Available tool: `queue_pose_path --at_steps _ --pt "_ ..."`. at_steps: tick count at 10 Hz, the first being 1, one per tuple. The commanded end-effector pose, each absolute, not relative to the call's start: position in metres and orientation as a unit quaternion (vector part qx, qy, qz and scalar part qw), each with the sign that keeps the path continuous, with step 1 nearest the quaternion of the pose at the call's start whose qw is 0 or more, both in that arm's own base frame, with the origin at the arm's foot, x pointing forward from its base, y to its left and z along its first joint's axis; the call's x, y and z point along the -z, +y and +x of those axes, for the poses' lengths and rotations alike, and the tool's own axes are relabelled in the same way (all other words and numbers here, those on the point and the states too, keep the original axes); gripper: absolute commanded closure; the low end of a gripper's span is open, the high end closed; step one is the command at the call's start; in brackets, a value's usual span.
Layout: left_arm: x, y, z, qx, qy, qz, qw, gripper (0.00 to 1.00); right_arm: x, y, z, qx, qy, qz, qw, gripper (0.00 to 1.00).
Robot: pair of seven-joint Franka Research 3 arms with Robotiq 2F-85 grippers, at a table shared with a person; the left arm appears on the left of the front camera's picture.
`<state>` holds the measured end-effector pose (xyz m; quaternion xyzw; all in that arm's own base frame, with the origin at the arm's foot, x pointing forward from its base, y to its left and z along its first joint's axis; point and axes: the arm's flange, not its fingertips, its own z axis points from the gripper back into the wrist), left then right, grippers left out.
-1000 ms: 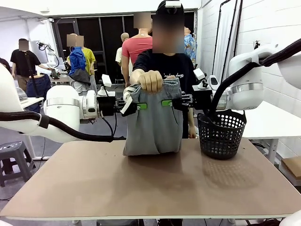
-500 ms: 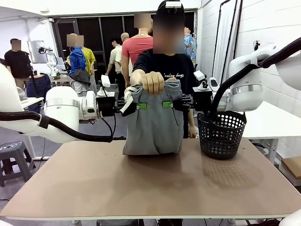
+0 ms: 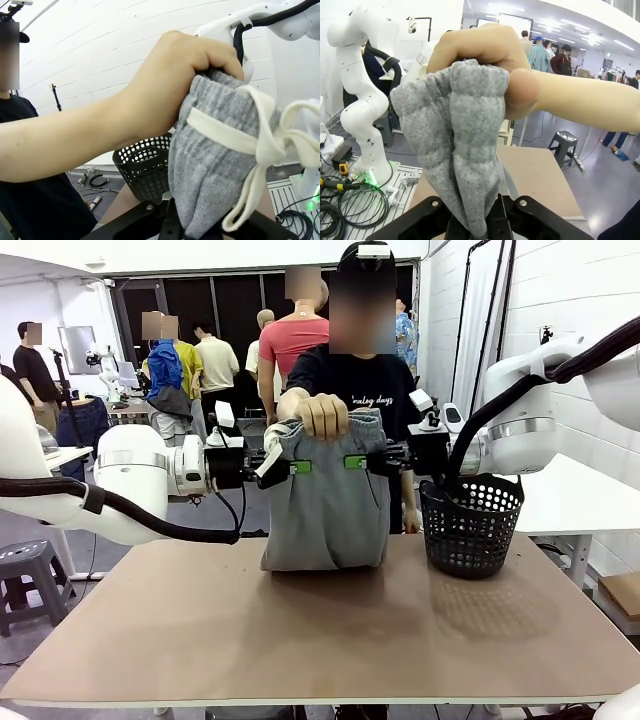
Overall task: Fold the training pants.
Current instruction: Release the ends of the Training pants and then grab the overlapped ends.
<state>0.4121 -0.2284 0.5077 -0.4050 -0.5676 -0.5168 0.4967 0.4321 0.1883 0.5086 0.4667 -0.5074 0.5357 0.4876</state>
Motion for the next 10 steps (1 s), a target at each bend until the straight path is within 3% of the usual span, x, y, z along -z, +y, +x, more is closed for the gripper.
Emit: queue_pose_path --at_steps 1,10 --pt "-0.5099 -0.2288 0.4115 0.513 -0.568 -0.407 0.498 1.00 -0.5071 0.1872 0.4305 -0.529 -0.509 0.475 0.485 1.00" --pt "-0.5099 -0.2288 0.4115 0.513 -0.568 -0.407 0.498 1.00 -0.5071 0.1872 0.4305 -0.529 -0.509 0.475 0.485 1.00"
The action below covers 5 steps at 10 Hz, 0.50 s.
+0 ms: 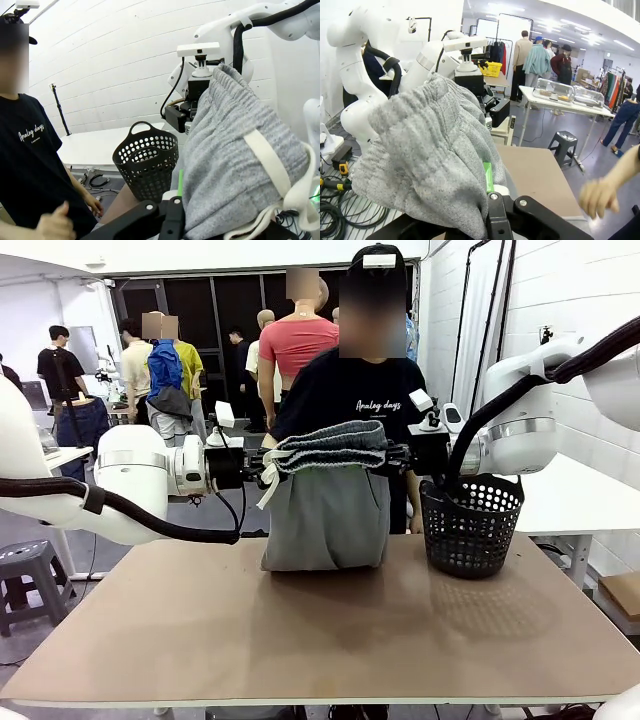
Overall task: Fold the training pants.
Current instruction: Release the ends of the Training pants and then grab the overlapped ends.
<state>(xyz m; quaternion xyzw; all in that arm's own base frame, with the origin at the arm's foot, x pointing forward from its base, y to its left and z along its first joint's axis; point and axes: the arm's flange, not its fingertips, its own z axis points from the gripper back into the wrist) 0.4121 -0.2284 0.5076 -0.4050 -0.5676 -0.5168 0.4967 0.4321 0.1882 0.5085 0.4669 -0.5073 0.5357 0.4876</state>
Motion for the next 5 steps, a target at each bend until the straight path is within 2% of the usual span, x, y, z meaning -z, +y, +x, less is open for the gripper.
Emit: queue_pose_path --at_steps 1,5 --pt "-0.5099 -0.2288 0.4115 0.513 -0.568 -0.407 0.498 1.00 -0.5071 0.1872 0.4305 -0.529 -0.509 0.475 0.485 1.00" --pt "-0.5099 -0.2288 0.4115 0.513 -0.568 -0.407 0.498 1.00 -0.5071 0.1872 0.4305 -0.529 -0.509 0.475 0.485 1.00"
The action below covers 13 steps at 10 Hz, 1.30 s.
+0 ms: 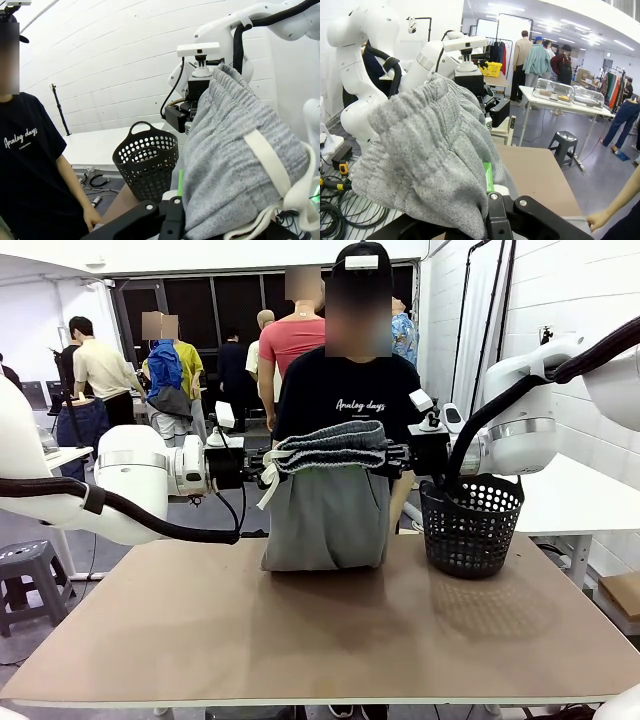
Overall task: Fold the training pants.
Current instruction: Release the ends of the Training pants and then grab the overlapped ends.
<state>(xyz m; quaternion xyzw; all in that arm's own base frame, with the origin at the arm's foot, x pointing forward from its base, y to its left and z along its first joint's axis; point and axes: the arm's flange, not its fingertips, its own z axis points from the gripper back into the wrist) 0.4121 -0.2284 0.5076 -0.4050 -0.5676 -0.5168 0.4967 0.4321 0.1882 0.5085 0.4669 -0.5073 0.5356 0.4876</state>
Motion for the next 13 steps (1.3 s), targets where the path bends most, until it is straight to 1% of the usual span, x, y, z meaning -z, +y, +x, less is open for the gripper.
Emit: queue_pose_path --at_steps 1,13 --pt "-0.5099 -0.2288 0.4115 0.513 -0.568 -0.407 0.498 1.00 -0.5071 0.1872 0.4305 -0.529 -0.509 0.475 0.485 1.00" --pt "-0.5099 -0.2288 0.4115 0.513 -0.568 -0.407 0.498 1.00 -0.5071 0.1872 0.4305 -0.529 -0.509 0.475 0.485 1.00"
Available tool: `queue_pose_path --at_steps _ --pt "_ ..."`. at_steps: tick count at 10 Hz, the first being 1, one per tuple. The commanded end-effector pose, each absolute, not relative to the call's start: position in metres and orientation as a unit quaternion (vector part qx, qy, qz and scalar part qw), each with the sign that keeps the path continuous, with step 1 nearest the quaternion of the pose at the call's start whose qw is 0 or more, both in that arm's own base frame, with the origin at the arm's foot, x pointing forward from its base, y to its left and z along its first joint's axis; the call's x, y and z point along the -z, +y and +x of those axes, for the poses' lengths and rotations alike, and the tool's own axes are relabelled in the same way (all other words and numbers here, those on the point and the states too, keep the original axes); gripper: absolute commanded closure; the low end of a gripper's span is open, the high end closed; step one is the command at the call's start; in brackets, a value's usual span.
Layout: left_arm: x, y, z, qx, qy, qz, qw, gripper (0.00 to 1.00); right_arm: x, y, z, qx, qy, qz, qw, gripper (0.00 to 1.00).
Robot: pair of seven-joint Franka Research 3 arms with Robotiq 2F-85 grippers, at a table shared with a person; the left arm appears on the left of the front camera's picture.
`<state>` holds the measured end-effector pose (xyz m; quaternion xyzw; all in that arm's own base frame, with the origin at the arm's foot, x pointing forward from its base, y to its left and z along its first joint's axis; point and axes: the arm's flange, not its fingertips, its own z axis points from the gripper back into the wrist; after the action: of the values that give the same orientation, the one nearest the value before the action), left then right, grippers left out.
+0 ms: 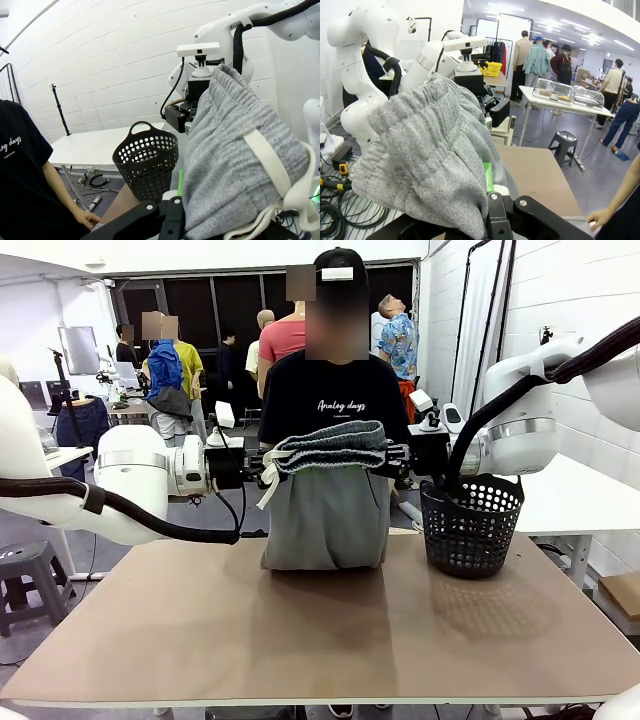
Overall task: Fold the training pants.
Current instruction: Release the ends of the Training pants and then grab the overlapped ends.
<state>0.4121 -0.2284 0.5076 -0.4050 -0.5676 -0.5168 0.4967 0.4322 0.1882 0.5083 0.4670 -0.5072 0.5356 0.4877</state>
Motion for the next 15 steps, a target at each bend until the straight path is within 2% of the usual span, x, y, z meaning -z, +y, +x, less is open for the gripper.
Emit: queue_pose_path --at_steps 1,15 --pt "-0.5099 -0.2288 0.4115 0.513 -0.568 -0.407 0.498 1.00 -0.5071 0.1872 0.4305 -0.529 -0.509 0.475 0.485 1.00" --pt "-0.5099 -0.2288 0.4115 0.513 -0.568 -0.407 0.498 1.00 -0.5071 0.1872 0.4305 -0.529 -0.509 0.475 0.485 1.00"
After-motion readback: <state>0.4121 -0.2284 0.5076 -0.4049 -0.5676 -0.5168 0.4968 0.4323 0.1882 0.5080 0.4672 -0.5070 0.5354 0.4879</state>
